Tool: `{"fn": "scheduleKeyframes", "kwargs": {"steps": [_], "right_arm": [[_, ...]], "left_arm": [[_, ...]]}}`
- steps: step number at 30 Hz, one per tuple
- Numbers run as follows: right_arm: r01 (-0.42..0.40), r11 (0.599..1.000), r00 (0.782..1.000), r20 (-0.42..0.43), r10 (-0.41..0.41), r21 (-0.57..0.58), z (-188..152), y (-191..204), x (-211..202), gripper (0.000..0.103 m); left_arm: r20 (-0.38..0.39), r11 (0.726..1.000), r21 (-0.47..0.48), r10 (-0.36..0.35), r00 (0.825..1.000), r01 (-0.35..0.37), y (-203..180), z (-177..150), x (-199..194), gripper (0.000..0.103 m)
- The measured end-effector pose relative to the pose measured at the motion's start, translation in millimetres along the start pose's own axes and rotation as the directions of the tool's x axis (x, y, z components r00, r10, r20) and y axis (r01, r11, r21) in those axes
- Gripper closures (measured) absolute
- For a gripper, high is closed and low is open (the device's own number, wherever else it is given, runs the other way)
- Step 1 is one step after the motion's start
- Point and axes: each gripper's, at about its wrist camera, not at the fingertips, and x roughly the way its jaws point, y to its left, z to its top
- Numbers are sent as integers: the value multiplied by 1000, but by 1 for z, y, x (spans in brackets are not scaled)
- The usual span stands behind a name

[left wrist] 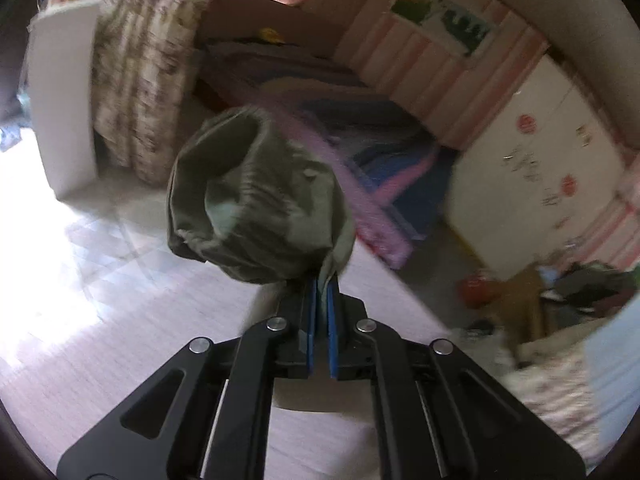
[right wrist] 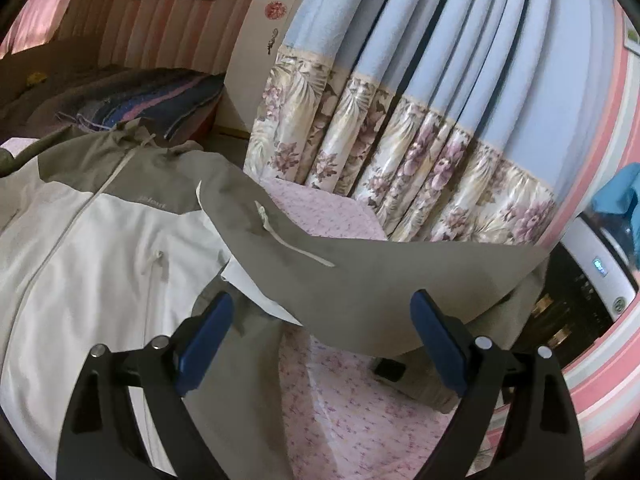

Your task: Fold large clothes

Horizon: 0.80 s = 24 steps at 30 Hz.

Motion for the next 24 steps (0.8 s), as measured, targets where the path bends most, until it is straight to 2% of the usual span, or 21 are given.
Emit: {"fn": "scheduleKeyframes", "kwargs": {"steps": [2,4,7,8,9,10,11,12,14,15,17,18,19,20,21,22,23,24], "right_arm": [[-13,1000,1000,1,13,6,-1,0,5,13],[-22,1000,1000,1,22,14,-2,-2,7,13],[-18,1000,1000,10,18,17,-4,-6,7,13],[-15,1000,1000,11,15,17,-5,-8,6,13],[-13,1000,1000,13,13,18,-7,-9,5,13],[-11,1000,1000,12,11,21,-8,-11,5,13],[-10,1000,1000,8,10,24,-9,-13,5,13],[-11,999,1000,2,11,30,-11,-15,5,13],[-12,999,1000,-7,12,40,-15,-18,6,13],[-12,999,1000,-12,13,43,-17,-19,6,13],[-6,999,1000,-27,7,44,-22,-19,7,13],[-3,999,999,-33,4,43,-24,-19,8,13],[3,999,999,-42,-1,41,-27,-18,9,13],[8,999,998,-54,-6,37,-31,-17,10,13],[9,999,998,-61,-7,35,-34,-17,10,13],[9,999,998,-68,-7,31,-37,-15,10,13],[10,1000,997,-75,-8,26,-40,-14,10,13],[15,1000,997,-79,-14,16,-42,-12,8,13]], "left_arm": [[-9,997,17,-76,997,76,-40,-33,-11,100],[-30,988,78,-132,991,134,-76,-74,-23,100],[-134,951,210,-201,970,226,-129,-151,-33,100],[-185,934,244,-218,958,259,-139,-176,-33,100],[-263,912,278,-228,938,300,-153,-212,-33,100],[-307,899,295,-231,923,323,-159,-235,-32,100],[-373,875,327,-228,899,357,-168,-267,-30,100],[-403,862,344,-223,887,373,-174,-285,-30,100],[-492,812,404,-196,848,422,-187,-337,-27,100],[-530,769,453,-174,830,451,-195,-365,-29,100],[-539,696,546,-134,832,466,-201,-398,-29,99],[-524,654,603,-107,845,457,-203,-414,-31,99],[-496,597,677,-64,866,432,-203,-433,-32,99],[-486,564,709,-44,873,423,-202,-442,-33,96],[-481,501,753,-21,876,426,-199,-454,-34,92],[-481,477,764,-25,876,434,-194,-456,-37,88],[-475,447,780,-35,879,439,-188,-457,-43,74],[-464,422,793,-50,885,440,-183,-451,-51,55]]}}
